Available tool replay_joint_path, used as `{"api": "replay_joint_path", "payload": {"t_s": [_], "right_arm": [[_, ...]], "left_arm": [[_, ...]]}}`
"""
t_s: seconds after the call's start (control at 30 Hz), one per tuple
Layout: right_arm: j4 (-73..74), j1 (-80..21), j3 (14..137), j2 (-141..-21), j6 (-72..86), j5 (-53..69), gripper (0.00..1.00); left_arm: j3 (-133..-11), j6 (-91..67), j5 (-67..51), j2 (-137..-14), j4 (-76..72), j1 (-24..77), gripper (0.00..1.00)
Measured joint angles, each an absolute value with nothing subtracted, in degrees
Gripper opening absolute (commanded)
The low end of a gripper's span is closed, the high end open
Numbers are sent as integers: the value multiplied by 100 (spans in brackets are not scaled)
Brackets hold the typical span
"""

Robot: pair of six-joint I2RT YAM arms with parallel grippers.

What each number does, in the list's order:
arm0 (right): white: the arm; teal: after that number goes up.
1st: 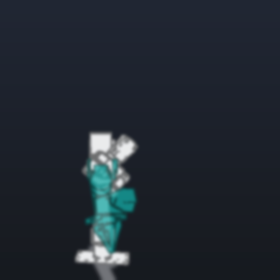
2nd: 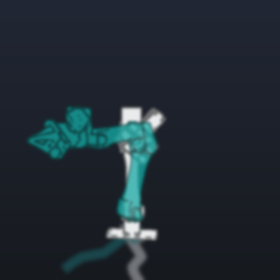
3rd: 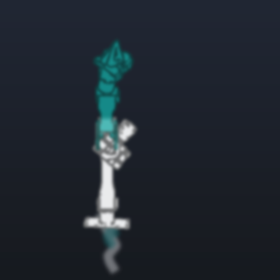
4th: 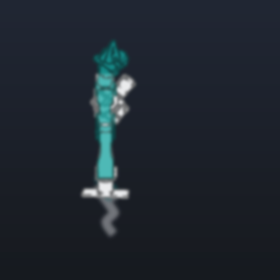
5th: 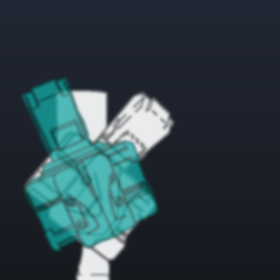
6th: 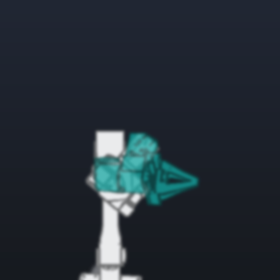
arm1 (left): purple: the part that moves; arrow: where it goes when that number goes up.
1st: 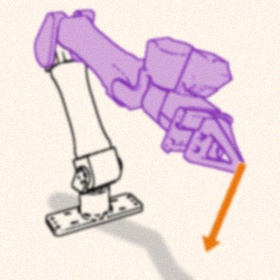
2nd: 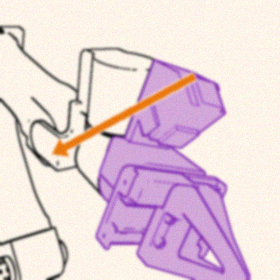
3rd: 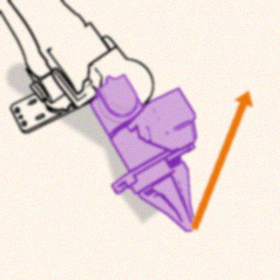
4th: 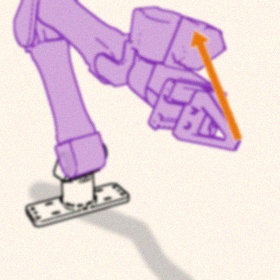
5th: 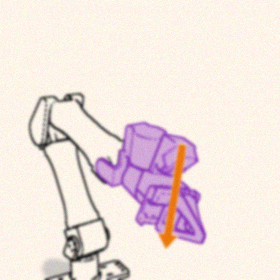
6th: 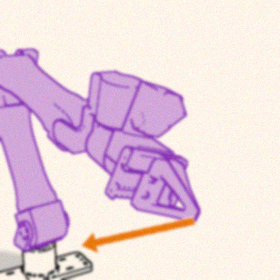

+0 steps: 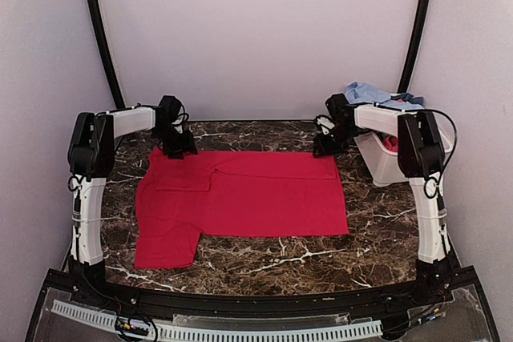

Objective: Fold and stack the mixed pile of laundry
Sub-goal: Move the 1/3-folded T-shirt to the center of the board.

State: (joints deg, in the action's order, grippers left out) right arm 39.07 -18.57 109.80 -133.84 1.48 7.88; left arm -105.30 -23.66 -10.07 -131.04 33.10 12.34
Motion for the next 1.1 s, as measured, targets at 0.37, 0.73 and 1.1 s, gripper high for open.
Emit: {"api": "replay_joint_path", "payload": {"t_s": [0.37, 0.73, 1.1], "right_arm": [[3938, -2571, 9153, -10396, -82, 790, 67], [4202, -4265, 6475, -9026, 558, 414, 61], [4637, -4556, 5435, -7898, 2565, 261, 50]], "left_arm": [[-8680, -2473, -687, -10326, 3540, 1527, 70], [-6482, -3181, -659, -7588, 3481, 2340, 71], [-5546, -4088, -607, -6340, 3658, 2504, 72]]}}
